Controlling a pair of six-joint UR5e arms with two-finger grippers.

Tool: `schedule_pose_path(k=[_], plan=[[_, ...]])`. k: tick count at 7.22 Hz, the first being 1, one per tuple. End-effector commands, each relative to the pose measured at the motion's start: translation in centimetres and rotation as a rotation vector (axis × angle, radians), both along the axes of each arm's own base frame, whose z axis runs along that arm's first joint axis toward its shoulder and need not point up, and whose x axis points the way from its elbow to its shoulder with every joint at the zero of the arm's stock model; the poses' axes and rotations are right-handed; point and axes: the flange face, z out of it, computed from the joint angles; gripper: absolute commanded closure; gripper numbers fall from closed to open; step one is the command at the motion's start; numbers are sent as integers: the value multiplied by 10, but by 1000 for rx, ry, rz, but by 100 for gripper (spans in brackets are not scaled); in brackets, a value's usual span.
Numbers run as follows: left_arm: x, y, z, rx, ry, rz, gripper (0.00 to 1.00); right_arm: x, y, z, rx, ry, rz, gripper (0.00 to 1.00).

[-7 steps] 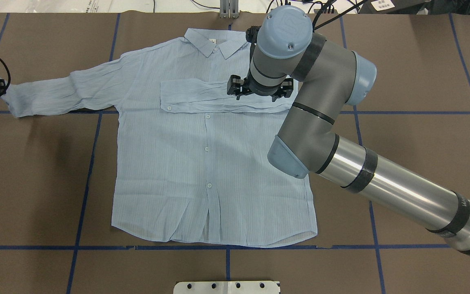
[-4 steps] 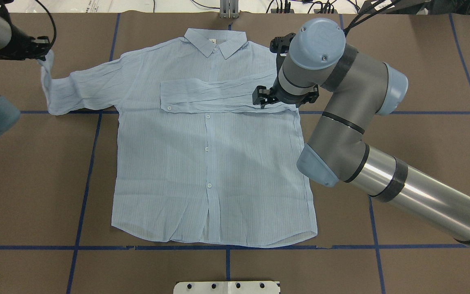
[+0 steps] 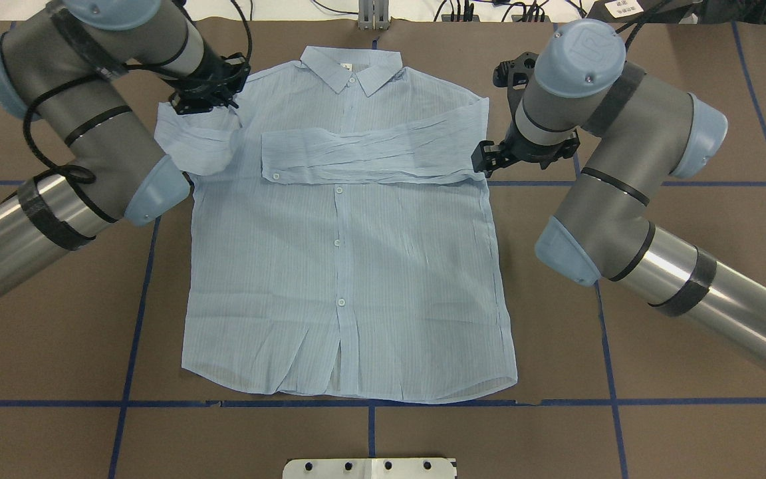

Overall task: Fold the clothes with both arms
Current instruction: 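Grasp the shirt side edge with the left gripper while the right gripper lifts away, then fold the shirt side inward with the left gripper while the right gripper moves outward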

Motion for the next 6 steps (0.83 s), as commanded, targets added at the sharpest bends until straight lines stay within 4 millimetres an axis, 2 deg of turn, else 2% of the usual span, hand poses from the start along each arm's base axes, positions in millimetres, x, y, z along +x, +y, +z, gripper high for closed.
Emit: schedule_pose_path(k=[1,2,3,6], plan=[[92,-1,-79,-111,186,-39,100,41,6,28,1,-8,-44,0],[129,-4,-73,-130,247,-46,100,42,6,30,-3,-9,-48,0],[142,1,-63,-127,261,-34,100,43,5,31,-4,-8,-45,0],[156,5,-63,-107,274,-45,100,47,1,32,-8,-7,-36,0]])
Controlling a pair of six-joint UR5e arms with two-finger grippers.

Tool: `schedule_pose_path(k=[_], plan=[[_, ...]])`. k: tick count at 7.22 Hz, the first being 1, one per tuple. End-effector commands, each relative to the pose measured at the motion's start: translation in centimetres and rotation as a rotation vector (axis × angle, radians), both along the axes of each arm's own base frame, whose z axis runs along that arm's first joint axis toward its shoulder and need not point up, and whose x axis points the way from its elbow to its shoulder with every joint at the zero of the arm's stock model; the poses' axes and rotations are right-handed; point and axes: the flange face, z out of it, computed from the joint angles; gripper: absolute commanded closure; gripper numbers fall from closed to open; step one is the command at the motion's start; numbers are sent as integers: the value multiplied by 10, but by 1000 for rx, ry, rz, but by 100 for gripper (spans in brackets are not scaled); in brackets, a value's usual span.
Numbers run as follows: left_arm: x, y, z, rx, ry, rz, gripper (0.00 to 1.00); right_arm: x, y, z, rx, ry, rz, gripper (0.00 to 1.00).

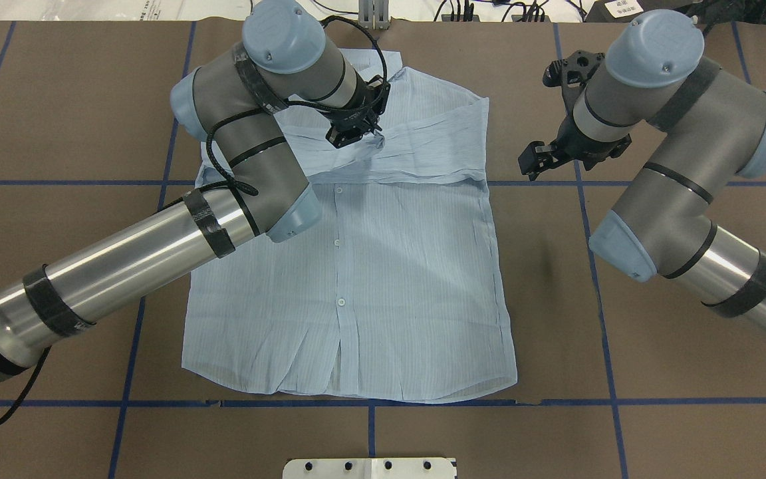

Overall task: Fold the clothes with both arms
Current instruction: 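Fold the shirt side inward with the left gripper while the right gripper moves outward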

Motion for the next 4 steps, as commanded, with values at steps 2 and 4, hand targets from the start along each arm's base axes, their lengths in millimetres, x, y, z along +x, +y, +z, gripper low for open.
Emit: schedule_pose_path(k=[2,4], plan=[[65,46,1,47,11,30,82,9,-7,2,0,3,12,0],[97,86,-22,149,47,44,0,10,-9,2,1,4,14,0]])
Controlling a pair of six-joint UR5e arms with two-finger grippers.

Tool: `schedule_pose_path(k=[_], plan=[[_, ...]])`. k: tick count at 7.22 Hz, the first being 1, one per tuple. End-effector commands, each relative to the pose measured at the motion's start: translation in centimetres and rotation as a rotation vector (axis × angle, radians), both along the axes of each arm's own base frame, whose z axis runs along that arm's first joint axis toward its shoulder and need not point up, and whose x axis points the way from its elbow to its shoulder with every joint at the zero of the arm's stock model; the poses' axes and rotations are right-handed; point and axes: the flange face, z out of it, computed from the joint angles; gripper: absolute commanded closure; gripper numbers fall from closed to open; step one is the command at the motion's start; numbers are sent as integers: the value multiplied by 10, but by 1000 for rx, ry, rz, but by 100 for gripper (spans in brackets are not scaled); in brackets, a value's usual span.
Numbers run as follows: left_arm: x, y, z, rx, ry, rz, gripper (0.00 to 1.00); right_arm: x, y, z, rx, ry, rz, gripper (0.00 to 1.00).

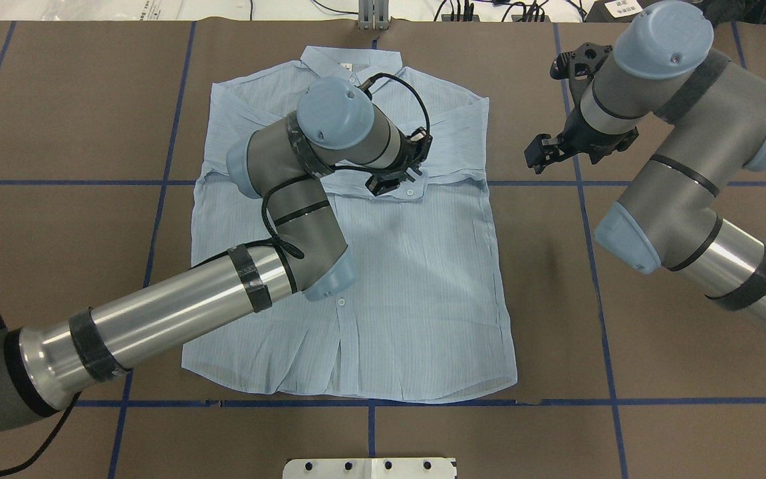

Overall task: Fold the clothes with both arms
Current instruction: 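Fold the shirt side inward with the left gripper while the right gripper moves outward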

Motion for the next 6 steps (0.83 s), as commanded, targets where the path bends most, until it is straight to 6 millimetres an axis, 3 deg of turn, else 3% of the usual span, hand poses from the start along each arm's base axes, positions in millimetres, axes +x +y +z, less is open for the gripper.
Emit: schedule_pose_path(k=[1,3,4,6], plan=[[17,22,-3,116,-15,33,0,1,-1,-1,-1,-2,3,0],[1,28,23,147,-34,51,0,1,2,-10,5,-16,11,0],[-21,39,42,172,-44,63,0,3,8,-10,1,-21,15,0],[-82,67,63,242,-131,131,0,-32,51,-33,-52,-71,38,0]])
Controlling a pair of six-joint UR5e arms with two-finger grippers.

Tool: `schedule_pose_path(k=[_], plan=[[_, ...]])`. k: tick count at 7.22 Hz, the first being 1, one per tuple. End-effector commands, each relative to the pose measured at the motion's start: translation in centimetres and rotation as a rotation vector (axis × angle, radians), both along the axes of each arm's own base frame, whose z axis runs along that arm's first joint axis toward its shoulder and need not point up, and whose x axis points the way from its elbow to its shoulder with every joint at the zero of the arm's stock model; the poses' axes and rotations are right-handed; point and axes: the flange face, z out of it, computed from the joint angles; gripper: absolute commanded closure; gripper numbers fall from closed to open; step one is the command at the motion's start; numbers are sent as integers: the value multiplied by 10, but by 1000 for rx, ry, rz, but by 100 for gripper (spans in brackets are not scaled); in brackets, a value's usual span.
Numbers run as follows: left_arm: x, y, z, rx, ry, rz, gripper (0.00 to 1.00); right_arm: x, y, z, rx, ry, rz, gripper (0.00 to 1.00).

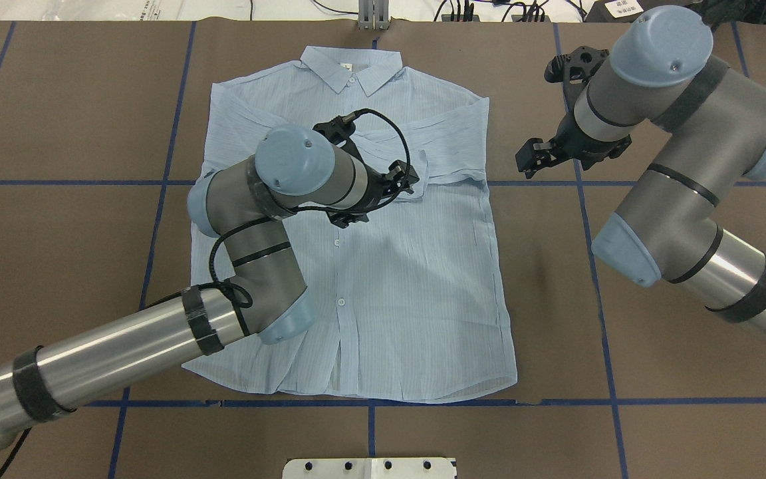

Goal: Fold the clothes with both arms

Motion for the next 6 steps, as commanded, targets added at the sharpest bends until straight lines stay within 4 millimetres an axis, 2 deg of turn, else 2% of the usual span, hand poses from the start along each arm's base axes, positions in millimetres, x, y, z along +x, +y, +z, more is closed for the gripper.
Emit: schedule_pose_path(k=[1,2,3,4,5,6], plan=[[-76,34,16,94,-105,56,0,-41,58,-24,-37,-42,17,0],[-112,49,31,127,-131,66,0,-64,102,-31,-43,-46,47,0],[-145,64,54,173,-153,84,0,-80,133,-40,-47,-58,60,0],[-171,75,73,217,-182,101,0,-86,162,-29,-61,-48,44,0],[-187,76,92,234,-213,108,1,-93,186,-19,-49,-26,35,0],[-189,77,101,231,-229,109,6,-107,206,-9,-42,-1,18,0]])
